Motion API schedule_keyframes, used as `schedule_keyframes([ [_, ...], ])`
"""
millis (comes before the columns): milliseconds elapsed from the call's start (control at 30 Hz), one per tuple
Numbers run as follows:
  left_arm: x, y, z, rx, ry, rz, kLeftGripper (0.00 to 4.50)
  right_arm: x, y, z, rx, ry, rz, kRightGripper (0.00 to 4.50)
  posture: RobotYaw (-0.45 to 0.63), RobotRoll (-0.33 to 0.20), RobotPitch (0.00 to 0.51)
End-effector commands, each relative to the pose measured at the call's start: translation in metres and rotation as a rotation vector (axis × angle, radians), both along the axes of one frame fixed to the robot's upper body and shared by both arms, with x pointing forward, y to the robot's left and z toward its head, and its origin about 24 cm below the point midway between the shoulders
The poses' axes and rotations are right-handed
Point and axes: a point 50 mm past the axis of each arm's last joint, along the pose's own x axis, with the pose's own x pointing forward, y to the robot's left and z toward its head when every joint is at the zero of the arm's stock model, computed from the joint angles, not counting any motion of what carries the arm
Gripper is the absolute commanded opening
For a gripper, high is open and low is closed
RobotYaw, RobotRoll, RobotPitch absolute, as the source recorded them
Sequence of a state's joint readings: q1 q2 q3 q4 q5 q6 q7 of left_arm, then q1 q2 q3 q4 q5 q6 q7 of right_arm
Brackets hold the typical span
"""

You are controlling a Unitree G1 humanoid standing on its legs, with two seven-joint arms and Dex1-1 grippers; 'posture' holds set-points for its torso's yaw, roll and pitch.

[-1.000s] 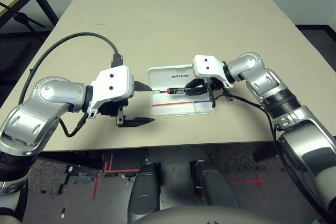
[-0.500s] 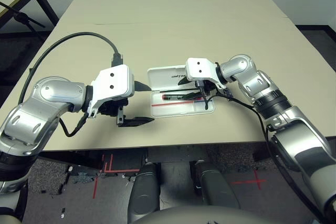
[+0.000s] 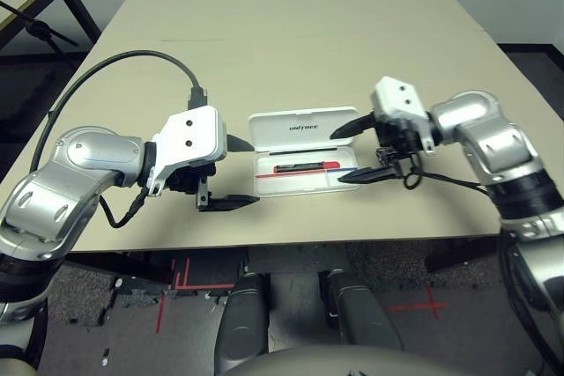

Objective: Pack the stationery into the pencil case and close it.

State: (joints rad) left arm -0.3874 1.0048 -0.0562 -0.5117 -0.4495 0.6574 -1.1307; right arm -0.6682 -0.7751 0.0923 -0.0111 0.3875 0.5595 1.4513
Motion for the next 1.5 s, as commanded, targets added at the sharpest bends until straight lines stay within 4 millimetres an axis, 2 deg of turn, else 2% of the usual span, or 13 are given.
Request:
schedule_keyframes([
  [33,-0.002,-0.001,0.002,0.006,0.001,0.000,4.50,-0.012,-0.014,0.018,0.081,0.017,-0.048,4.48,-0.05,0.000,0.103],
  [133,-0.001,-0.001,0.002,-0.003,0.005,0.008,4.50,-0.020,-0.026,0.025,0.117,0.010,-0.111,4.48,-0.06,0.000,0.102],
  [300,0.002,0.001,0.000,-0.014,0.013,0.032,4.50,-0.028,-0.040,0.021,0.096,0.007,-0.188,4.48,-0.08,0.000,0.102],
  [633,0.020,0.012,-0.004,-0.046,0.024,0.218,4.50,-0.033,-0.037,0.017,0.094,0.018,-0.209,4.48,-0.09,0.000,0.107],
  [900,0.026,0.016,-0.009,-0.068,0.036,0.351,4.50,-0.031,-0.037,0.016,0.080,0.027,-0.198,4.48,-0.08,0.000,0.111],
  [1033,0.034,0.020,-0.015,-0.098,0.066,0.490,4.50,-0.032,-0.034,0.018,0.077,0.024,-0.190,4.48,-0.09,0.000,0.117],
  [1233,0.062,0.036,-0.026,-0.089,0.133,0.817,4.50,-0.033,-0.033,0.015,0.068,0.026,-0.189,4.48,-0.10,0.000,0.122],
  [1500,0.088,0.049,-0.037,-0.120,0.182,1.083,4.50,-0.033,-0.032,0.011,0.052,0.034,-0.190,4.48,-0.10,0.000,0.126],
])
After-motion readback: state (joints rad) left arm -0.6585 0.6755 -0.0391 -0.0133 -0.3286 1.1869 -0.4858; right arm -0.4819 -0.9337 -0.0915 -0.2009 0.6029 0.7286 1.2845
